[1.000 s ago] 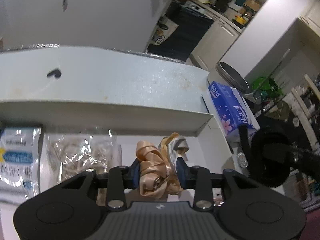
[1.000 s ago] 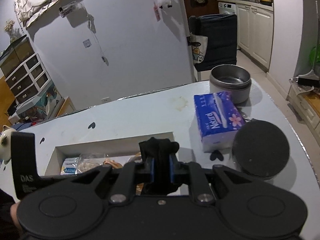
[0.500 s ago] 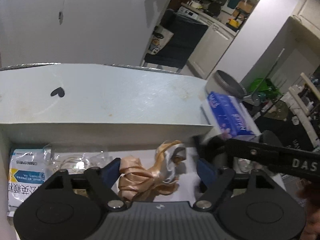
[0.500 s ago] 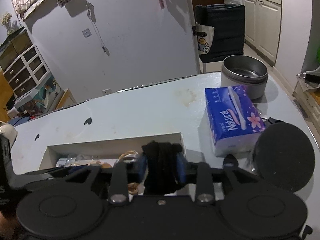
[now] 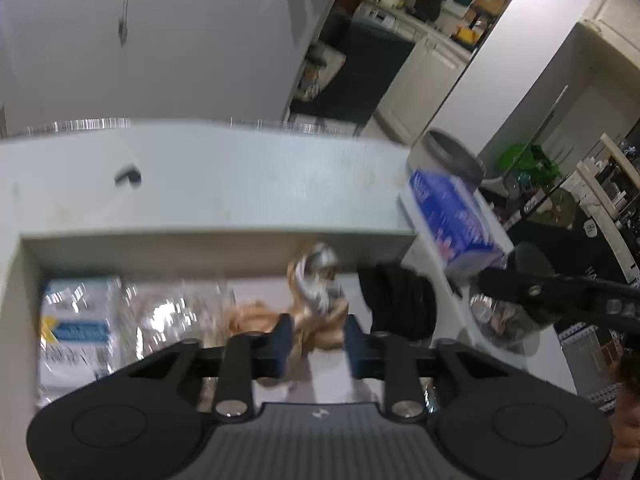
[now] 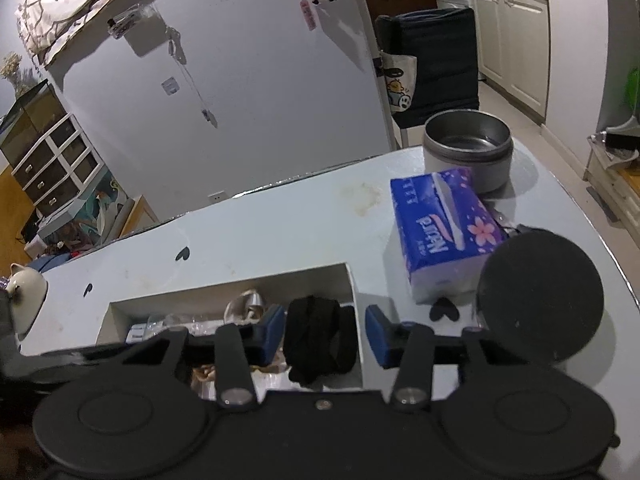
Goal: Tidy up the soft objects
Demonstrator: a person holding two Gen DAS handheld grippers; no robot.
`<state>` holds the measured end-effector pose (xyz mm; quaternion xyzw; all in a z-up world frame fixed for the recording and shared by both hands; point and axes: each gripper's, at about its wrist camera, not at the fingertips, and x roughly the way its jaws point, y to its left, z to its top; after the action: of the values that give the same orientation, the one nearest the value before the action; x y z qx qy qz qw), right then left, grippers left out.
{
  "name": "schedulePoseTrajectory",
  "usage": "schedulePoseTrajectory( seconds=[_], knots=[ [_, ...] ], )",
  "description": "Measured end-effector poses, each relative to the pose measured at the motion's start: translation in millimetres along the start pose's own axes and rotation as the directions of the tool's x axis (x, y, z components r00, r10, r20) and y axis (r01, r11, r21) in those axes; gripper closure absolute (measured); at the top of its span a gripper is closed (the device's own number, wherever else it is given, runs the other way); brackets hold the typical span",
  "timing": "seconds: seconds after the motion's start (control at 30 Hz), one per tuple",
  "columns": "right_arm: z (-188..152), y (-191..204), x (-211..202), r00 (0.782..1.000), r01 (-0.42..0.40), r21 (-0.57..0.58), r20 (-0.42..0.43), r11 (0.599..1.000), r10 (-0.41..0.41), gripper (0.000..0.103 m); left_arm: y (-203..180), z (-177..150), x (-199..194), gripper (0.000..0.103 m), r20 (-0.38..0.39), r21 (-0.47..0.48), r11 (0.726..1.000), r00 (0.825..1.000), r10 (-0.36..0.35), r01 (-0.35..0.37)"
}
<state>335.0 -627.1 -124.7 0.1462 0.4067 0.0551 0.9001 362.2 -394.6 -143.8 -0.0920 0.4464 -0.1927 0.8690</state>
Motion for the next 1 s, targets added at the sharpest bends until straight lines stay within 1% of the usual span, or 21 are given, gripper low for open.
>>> schedulePoseTrajectory(
  seconds=[0.1,0.2,0.3,0.37,0.4,0.47,0.57,0.6,0.67,0.73,0.8,1.0],
  knots=[
    [-5,1,-1,1.0,-0.001,-0.003,-0.012,1.0,0.001,0.06,4,-6,14,0.079,-0.053,-0.019,1.0,0.999,-0.013,0.012],
    [-9,4,-5,1.0,-0.005,-0.01,-0.018,1.0,0.005,0.061,-2,-10,21,0.079,-0.072,0.011,1.0,0.997,-0.018,0.019],
    [-13,8,-11,1.0,-0.01,-0.016,-0.017,1.0,0.009,0.061,-10,-11,14,0.069,-0.049,0.032,0.999,0.998,-0.034,0.036],
    [-15,11,-15,1.0,-0.013,-0.018,-0.012,1.0,0.013,0.061,-16,-9,7,0.054,-0.034,0.053,0.998,0.999,-0.032,0.033],
    [-16,12,-18,1.0,-0.015,-0.02,-0.009,1.0,0.014,0.061,-17,-9,3,0.051,-0.025,0.057,0.998,0.999,-0.028,0.029],
    [-17,15,-25,1.0,-0.021,-0.027,0.003,0.999,0.022,0.061,-19,-8,-6,0.036,-0.006,0.063,0.998,1.0,-0.019,0.019],
    [-18,21,-37,0.999,-0.028,-0.052,0.026,0.998,0.029,0.06,-20,-6,-25,0.023,0.026,0.067,0.998,1.0,0.007,-0.009],
    [-18,23,-40,0.999,-0.027,-0.058,0.033,0.998,0.029,0.06,-20,-6,-32,0.022,0.041,0.066,0.998,0.999,0.015,-0.017],
    [-19,27,-50,0.998,-0.026,-0.072,0.05,0.997,0.03,0.055,-21,-6,-46,0.015,0.064,0.066,0.997,0.998,0.027,-0.032],
    [-20,31,-59,0.997,-0.024,-0.082,0.068,0.996,0.03,0.051,-22,-7,-61,0.011,0.084,0.064,0.997,0.996,0.043,-0.048],
    [-22,34,-68,0.996,-0.02,-0.089,0.084,0.996,0.027,0.048,-22,-9,-76,0.008,0.104,0.06,0.996,0.993,0.06,-0.066],
    [-33,45,-95,0.994,0.0,-0.11,0.113,0.994,0.012,0.031,-18,-20,-119,0.0,0.152,0.04,0.994,0.984,0.09,-0.097]
  ],
)
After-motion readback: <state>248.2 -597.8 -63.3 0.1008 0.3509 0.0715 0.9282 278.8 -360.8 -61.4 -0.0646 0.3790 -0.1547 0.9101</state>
